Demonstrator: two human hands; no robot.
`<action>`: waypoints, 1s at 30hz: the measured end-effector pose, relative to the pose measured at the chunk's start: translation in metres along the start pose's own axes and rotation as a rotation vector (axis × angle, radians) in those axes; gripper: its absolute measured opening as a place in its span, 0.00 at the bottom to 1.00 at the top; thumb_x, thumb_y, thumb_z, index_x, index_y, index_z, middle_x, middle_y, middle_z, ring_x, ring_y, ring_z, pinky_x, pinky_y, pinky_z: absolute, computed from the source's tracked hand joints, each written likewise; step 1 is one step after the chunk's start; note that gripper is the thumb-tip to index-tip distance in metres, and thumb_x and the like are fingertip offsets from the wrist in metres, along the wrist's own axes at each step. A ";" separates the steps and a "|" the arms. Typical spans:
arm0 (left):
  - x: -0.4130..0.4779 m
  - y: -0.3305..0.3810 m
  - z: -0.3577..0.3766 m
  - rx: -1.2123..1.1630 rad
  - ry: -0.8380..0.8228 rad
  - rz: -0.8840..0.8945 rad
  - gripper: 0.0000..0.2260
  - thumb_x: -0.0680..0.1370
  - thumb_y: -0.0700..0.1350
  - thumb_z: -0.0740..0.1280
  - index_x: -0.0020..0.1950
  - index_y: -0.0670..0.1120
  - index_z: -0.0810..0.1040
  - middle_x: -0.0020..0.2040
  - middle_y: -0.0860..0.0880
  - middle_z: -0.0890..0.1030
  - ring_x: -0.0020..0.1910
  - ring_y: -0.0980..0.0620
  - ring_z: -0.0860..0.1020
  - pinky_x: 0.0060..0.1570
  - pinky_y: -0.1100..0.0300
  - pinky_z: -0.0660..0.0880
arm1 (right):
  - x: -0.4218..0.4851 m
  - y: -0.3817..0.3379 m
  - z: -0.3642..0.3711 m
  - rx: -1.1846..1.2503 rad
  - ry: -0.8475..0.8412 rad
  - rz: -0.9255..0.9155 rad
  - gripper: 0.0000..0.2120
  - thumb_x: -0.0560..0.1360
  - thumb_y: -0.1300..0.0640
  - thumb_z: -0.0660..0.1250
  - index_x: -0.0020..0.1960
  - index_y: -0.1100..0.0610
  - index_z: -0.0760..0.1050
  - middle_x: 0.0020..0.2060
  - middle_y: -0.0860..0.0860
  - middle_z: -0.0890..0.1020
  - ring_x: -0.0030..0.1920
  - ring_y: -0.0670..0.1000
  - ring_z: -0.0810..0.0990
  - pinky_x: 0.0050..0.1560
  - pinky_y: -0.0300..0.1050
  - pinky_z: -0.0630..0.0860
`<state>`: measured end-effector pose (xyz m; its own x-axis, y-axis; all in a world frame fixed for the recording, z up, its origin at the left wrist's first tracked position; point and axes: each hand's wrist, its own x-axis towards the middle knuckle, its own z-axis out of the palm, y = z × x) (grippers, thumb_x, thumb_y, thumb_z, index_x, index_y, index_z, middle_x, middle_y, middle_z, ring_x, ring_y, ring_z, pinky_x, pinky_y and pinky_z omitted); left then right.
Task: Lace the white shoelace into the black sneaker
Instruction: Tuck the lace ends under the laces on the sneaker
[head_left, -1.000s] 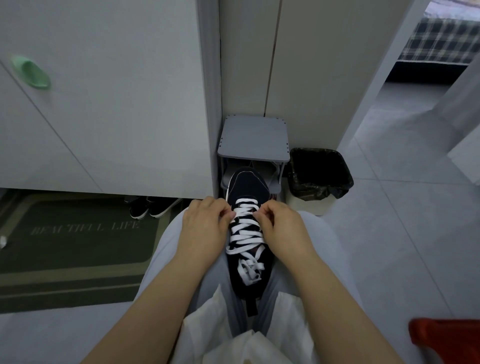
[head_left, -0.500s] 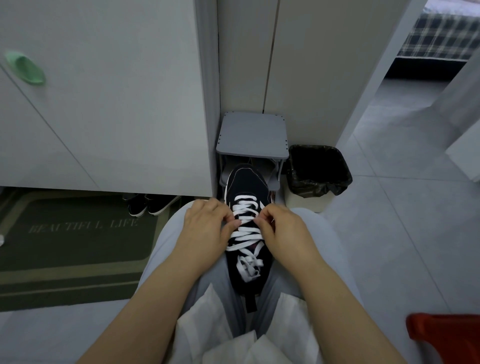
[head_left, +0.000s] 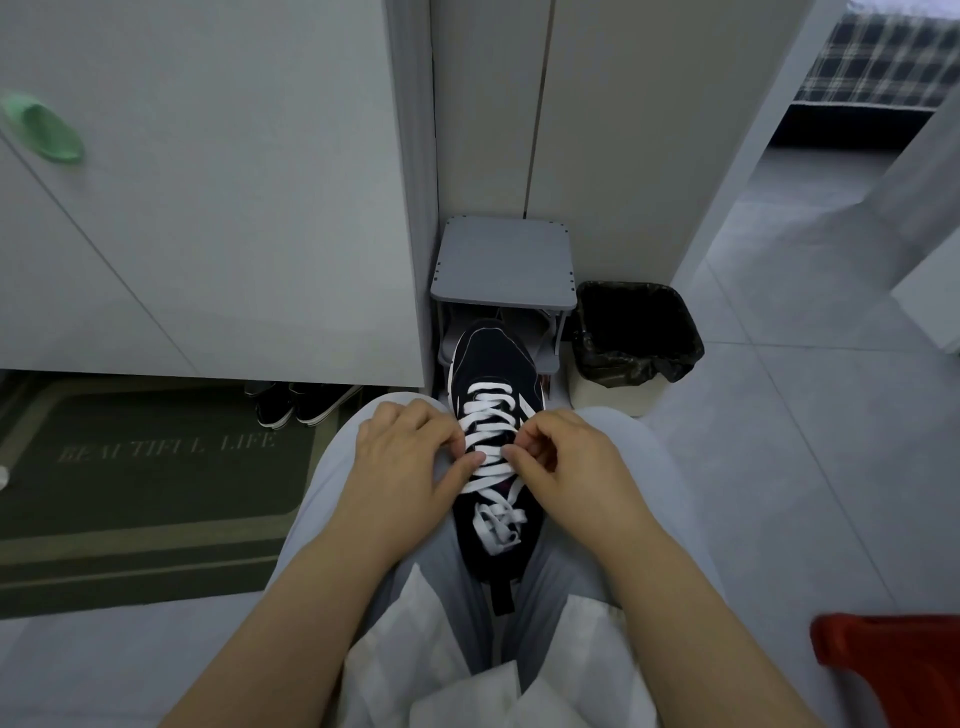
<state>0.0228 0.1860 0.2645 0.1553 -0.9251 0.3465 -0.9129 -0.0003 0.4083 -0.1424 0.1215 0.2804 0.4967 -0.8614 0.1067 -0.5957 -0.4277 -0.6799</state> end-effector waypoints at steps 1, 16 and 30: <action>0.000 0.001 0.001 0.010 -0.005 0.015 0.15 0.72 0.60 0.57 0.36 0.52 0.74 0.39 0.55 0.73 0.42 0.52 0.68 0.43 0.57 0.62 | 0.001 0.000 0.000 -0.026 -0.011 -0.008 0.06 0.74 0.52 0.66 0.41 0.54 0.73 0.40 0.46 0.75 0.38 0.43 0.73 0.42 0.37 0.71; -0.013 -0.003 -0.005 -0.027 -0.011 0.074 0.14 0.68 0.65 0.61 0.39 0.56 0.71 0.41 0.55 0.75 0.42 0.52 0.70 0.43 0.56 0.65 | -0.018 0.006 -0.004 0.013 0.020 -0.047 0.04 0.73 0.55 0.70 0.44 0.54 0.76 0.39 0.43 0.76 0.39 0.43 0.75 0.41 0.31 0.72; -0.009 0.001 0.001 0.092 0.089 0.206 0.04 0.71 0.50 0.59 0.44 0.55 0.72 0.44 0.54 0.70 0.42 0.49 0.68 0.43 0.58 0.60 | -0.023 0.008 -0.002 -0.222 0.000 -0.222 0.05 0.69 0.56 0.73 0.43 0.52 0.78 0.40 0.43 0.70 0.36 0.45 0.71 0.30 0.34 0.65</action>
<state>0.0196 0.1942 0.2607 -0.0088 -0.8721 0.4892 -0.9587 0.1463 0.2437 -0.1597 0.1375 0.2738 0.6302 -0.7401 0.2346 -0.5958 -0.6548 -0.4652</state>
